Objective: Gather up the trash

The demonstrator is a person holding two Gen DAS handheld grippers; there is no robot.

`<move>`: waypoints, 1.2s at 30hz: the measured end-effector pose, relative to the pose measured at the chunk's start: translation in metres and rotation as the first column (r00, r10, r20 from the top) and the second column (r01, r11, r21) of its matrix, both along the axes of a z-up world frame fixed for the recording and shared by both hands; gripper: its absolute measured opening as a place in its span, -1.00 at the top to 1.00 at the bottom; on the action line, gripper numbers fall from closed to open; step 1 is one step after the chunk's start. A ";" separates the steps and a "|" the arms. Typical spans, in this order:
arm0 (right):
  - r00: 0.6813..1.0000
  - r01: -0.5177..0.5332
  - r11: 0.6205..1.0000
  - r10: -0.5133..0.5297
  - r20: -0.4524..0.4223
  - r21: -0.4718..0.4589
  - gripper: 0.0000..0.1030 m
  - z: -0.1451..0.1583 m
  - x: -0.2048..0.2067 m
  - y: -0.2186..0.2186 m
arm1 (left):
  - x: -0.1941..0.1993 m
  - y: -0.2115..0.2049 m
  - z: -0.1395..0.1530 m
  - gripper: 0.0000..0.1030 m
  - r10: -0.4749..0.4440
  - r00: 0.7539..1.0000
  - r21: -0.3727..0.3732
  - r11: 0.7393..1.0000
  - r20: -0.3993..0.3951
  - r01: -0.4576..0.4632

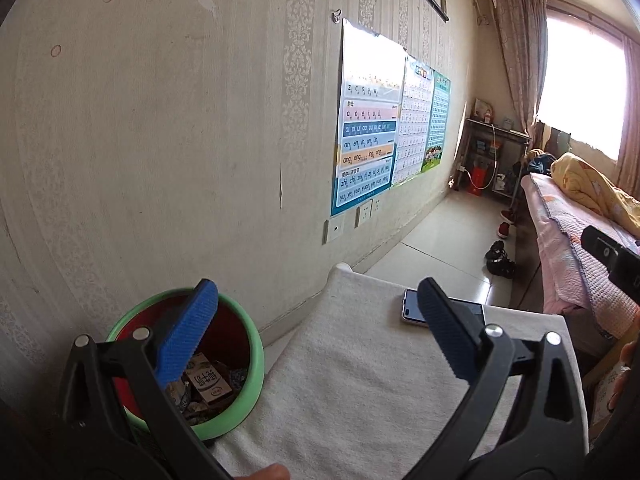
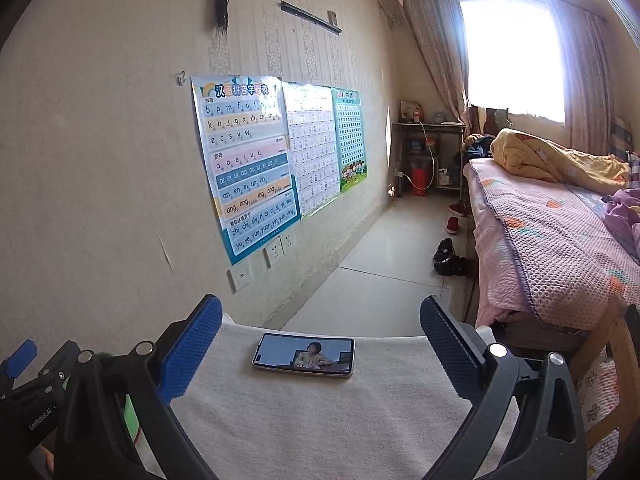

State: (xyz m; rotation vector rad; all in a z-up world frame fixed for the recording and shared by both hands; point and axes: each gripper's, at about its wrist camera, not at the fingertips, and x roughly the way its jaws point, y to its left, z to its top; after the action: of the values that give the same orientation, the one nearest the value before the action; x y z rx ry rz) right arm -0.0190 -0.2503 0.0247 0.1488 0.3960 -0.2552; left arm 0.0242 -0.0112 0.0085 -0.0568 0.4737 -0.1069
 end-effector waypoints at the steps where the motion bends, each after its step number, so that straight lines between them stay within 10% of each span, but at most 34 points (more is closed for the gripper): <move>1: 1.000 -0.002 1.000 0.002 0.001 -0.003 -0.86 0.001 0.002 0.002 | 0.001 -0.001 0.000 -0.90 -0.004 1.000 0.005 1.000 -0.002 0.004; 36: 1.000 -0.015 1.000 0.015 -0.023 -0.013 -0.86 0.003 0.005 0.014 | -0.001 -0.001 -0.007 -0.90 -0.013 0.999 0.001 1.000 -0.050 0.013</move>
State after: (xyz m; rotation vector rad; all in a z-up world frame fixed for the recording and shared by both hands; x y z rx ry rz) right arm -0.0141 -0.2359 0.0277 0.1295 0.4180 -0.2449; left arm 0.0230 -0.0117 0.0019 -0.0552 0.5239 -0.1179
